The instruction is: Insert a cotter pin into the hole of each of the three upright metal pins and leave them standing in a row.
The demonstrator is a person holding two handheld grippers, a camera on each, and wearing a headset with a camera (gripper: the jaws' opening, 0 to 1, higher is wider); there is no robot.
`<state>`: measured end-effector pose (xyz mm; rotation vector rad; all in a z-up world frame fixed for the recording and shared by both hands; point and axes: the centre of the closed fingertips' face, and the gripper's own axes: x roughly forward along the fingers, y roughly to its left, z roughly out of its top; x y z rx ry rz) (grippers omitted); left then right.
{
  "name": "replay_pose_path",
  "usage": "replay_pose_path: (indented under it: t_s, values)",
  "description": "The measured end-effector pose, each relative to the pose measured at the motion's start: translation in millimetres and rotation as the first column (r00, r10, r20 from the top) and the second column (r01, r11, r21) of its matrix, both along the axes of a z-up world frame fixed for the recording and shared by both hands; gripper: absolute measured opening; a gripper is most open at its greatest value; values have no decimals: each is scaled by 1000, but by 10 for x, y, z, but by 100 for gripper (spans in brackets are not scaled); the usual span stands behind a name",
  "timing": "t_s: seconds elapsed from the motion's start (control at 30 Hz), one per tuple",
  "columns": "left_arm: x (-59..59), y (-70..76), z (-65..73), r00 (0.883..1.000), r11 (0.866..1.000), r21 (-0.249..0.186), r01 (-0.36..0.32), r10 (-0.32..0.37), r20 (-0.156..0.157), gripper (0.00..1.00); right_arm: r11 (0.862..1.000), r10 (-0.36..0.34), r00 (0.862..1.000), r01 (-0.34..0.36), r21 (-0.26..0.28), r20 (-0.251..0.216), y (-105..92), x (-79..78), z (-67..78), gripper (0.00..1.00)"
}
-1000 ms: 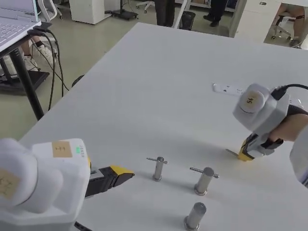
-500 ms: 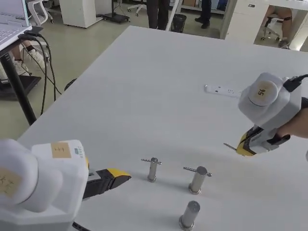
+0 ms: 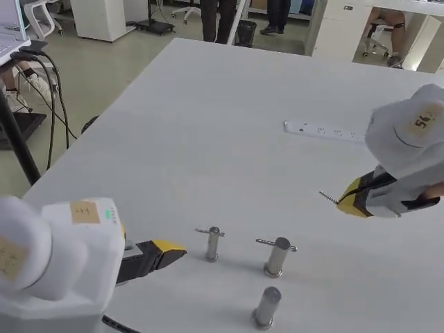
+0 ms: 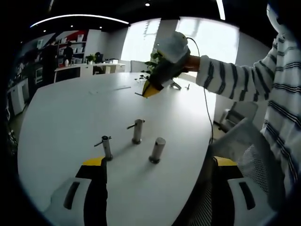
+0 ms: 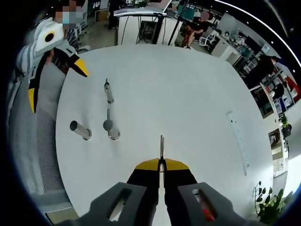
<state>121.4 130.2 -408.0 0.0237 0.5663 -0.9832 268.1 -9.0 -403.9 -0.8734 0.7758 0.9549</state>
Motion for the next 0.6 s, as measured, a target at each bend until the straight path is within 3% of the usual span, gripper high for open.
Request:
replay_pose_path:
  t_s: [0.17, 0.27, 0.37, 0.6]
  values:
    - [54, -26, 60, 1000, 1000, -20, -7, 7, 4, 90, 1000, 7, 999, -7, 5, 49, -12, -96, 83, 0]
    - [72, -34, 56, 1000, 1000, -6, -1, 1, 6, 89, 998, -1, 998, -2, 55, 55, 39, -176, 160, 0]
    - [110, -47, 72, 1000, 1000, -16, -8, 8, 5, 88, 999, 22, 994, -25, 25, 110, 44, -207, 241, 0]
    - [205, -97, 145, 1000, 999, -40, -17, 18, 10, 86, 997, 51, 983, -60, 44, 176, 147, -287, 438, 0]
